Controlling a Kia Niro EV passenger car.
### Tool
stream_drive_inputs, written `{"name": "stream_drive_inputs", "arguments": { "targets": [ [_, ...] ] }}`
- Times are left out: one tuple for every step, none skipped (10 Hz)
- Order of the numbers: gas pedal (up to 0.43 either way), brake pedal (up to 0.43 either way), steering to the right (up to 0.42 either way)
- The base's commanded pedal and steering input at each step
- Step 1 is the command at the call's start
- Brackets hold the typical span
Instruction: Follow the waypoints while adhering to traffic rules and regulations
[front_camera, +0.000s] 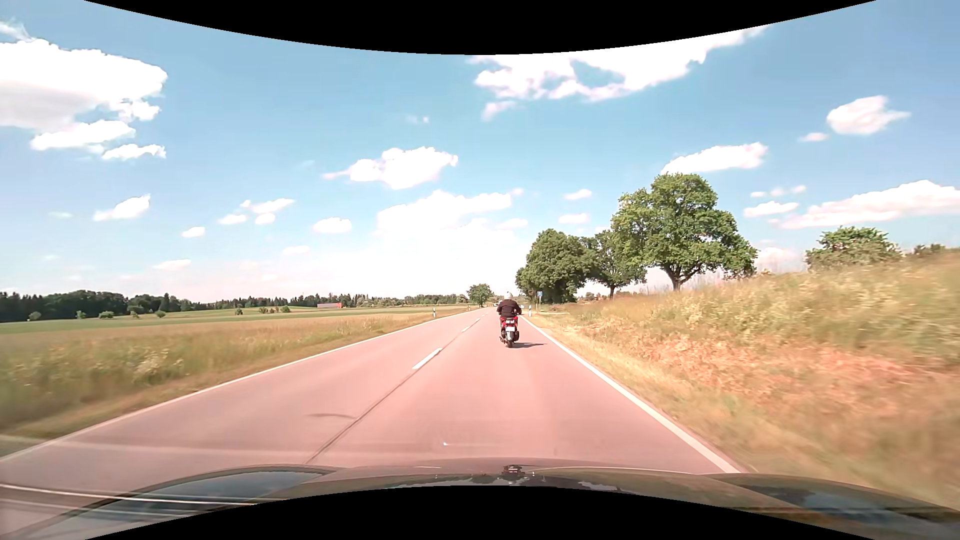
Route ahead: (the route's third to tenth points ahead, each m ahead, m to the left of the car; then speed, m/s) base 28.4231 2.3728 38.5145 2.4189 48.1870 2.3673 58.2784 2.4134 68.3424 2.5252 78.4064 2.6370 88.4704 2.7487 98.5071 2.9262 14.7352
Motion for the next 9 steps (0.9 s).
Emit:
{"name": "stream_drive_inputs", "arguments": {
  "targets": [
    [0.067,0.012,-0.002],
    [0.067,0.012,-0.002],
    [0.067,0.012,-0.002],
    [0.079,0.012,-0.002],
    [0.079,0.012,-0.002],
    [0.087,0.012,-0.002],
    [0.087,0.012,-0.002],
    [0.098,0.012,-0.002],
    [0.098,0.012,-0.002]
  ]
}}
